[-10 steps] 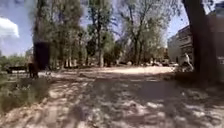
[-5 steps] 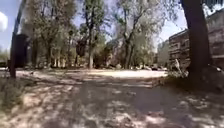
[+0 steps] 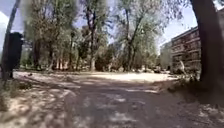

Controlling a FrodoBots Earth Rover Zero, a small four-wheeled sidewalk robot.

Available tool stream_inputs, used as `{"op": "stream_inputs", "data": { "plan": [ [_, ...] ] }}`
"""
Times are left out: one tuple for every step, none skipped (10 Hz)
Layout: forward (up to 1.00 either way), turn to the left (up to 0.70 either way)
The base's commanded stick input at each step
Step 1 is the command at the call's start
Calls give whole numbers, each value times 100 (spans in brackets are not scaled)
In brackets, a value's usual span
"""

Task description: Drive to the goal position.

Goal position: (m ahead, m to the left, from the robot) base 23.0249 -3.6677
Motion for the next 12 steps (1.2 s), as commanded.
{"op": "stream_inputs", "data": {
  "plan": [
    [70,-13],
    [70,-35],
    [70,-35],
    [70,-35],
    [70,-31],
    [70,0],
    [70,0],
    [70,0],
    [70,0],
    [70,0],
    [70,0],
    [70,0]
  ]
}}
